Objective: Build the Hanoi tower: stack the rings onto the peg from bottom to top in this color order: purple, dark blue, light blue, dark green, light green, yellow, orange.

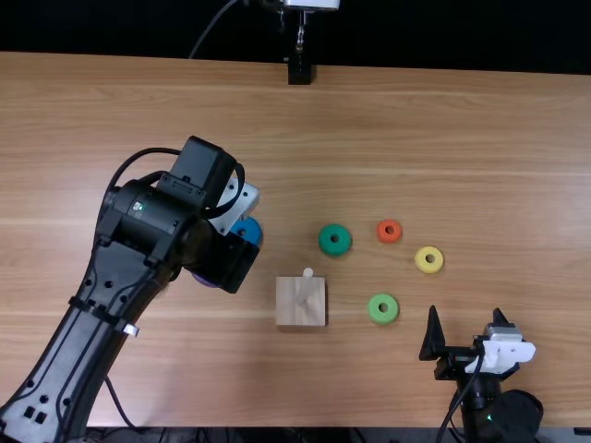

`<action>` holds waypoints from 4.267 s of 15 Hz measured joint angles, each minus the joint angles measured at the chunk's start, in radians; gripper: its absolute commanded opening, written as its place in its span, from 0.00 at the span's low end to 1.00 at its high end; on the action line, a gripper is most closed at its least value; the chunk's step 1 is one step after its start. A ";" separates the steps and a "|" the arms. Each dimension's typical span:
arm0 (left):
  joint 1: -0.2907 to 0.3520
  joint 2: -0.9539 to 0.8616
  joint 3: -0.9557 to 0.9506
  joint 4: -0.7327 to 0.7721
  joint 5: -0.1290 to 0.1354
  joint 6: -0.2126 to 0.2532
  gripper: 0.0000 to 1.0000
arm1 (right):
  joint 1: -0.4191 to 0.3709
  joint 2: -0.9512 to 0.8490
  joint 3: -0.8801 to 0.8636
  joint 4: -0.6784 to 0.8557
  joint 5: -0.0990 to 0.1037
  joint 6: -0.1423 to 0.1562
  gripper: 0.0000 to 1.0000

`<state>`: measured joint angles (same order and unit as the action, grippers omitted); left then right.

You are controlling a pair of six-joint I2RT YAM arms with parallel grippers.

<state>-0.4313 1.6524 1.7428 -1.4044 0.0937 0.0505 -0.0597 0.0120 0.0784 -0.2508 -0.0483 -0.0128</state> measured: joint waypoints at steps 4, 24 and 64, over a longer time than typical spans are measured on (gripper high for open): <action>-0.033 0.036 0.150 -0.056 0.000 -0.003 0.00 | 0.000 0.000 0.000 0.000 0.000 0.000 1.00; -0.316 0.290 0.283 -0.032 0.014 -0.133 0.00 | 0.000 0.000 0.000 0.000 0.000 0.000 1.00; -0.296 0.340 0.313 -0.020 0.015 -0.133 1.00 | 0.000 0.000 0.000 0.000 0.000 0.000 1.00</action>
<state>-0.7269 1.9926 2.0560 -1.4246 0.1085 -0.0826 -0.0597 0.0120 0.0780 -0.2504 -0.0479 -0.0128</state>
